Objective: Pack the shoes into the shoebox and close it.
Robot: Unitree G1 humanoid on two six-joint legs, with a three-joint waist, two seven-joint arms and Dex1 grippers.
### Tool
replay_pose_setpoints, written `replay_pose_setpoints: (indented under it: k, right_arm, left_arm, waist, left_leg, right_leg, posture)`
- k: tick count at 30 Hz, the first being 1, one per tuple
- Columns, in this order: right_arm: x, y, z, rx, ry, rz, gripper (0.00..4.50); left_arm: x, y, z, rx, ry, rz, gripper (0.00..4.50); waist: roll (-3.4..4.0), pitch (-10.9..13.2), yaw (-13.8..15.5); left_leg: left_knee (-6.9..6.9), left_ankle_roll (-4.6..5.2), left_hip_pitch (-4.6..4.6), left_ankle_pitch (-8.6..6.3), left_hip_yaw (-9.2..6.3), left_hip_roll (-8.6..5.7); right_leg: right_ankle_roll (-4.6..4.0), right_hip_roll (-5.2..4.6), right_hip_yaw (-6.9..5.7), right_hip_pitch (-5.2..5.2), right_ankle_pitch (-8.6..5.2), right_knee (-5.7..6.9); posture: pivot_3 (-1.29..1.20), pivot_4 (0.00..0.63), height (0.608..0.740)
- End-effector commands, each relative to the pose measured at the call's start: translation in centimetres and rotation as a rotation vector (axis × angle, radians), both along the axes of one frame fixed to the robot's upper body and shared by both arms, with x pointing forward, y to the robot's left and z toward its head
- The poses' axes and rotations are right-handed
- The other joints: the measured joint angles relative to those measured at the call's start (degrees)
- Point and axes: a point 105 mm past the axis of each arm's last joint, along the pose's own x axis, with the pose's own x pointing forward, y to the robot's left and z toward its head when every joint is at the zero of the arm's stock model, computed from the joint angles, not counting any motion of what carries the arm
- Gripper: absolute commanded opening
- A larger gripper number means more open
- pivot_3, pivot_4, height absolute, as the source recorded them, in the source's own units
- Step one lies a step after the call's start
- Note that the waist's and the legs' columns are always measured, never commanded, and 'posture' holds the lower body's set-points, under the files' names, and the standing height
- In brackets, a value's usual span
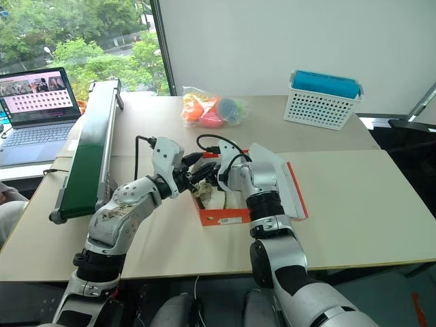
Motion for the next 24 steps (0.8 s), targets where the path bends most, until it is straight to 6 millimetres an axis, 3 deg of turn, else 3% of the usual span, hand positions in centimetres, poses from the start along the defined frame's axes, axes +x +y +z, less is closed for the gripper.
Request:
replay_pose_setpoints:
  k: [1, 5, 9, 20, 24]
  right_arm:
    - [-0.3, -2.3, 2.0, 0.039, -0.015, -0.057, 3.21]
    - [-1.4, -4.5, 4.5, 0.061, -0.061, -0.096, 3.21]
    - [-2.3, -5.8, 4.9, 0.077, -0.066, -0.139, 3.21]
    - [-3.1, -7.3, 4.8, 0.120, -0.066, -0.243, 3.21]
    - [-3.5, -6.7, 5.3, 0.101, -0.095, -0.220, 3.21]
  left_arm:
    - [-0.1, 0.0, 1.5, -0.001, -0.066, -0.009, 2.42]
    - [0.0, 0.0, 1.3, 0.001, -0.060, -0.014, 2.42]
    - [0.0, -0.1, 1.2, 0.002, -0.054, -0.019, 2.42]
    - [0.3, 0.1, 1.1, 0.015, -0.051, -0.030, 2.42]
    - [0.6, 0.2, 1.2, 0.019, -0.056, -0.029, 2.42]
  waist:
    - [0.08, 0.2, 0.2]
    - [0.12, 0.2, 1.0]
    - [0.12, 0.3, 1.3]
    - [0.15, 0.5, 1.3]
    - [0.16, 0.5, 1.3]
  left_leg:
    - [0.01, -0.01, -0.12, 0.01, 0.00, -0.01]
    - [0.03, -0.09, -0.90, 0.12, -0.01, -0.12]
    - [0.01, -0.09, -1.04, 0.12, 0.00, -0.17]
    - [0.00, -0.05, -1.04, 0.14, -0.03, -0.22]
    - [0.01, -0.05, -1.04, 0.14, -0.04, -0.23]
  right_leg:
    - [-0.18, 0.00, 0.00, -0.12, 0.11, 0.00]
    - [-0.44, -0.01, -0.01, -0.89, 0.27, 0.14]
    - [-0.42, -0.02, -0.04, -0.98, 0.26, 0.07]
    - [-0.37, -0.01, -0.06, -0.97, 0.24, 0.05]
    - [-0.37, -0.01, -0.06, -0.97, 0.24, 0.06]
  posture:
    - [0.00, 0.150, 0.699]
    - [0.00, 0.150, 0.699]
    - [0.00, 0.150, 0.699]
    - [0.00, 0.150, 0.699]
    - [0.00, 0.150, 0.699]
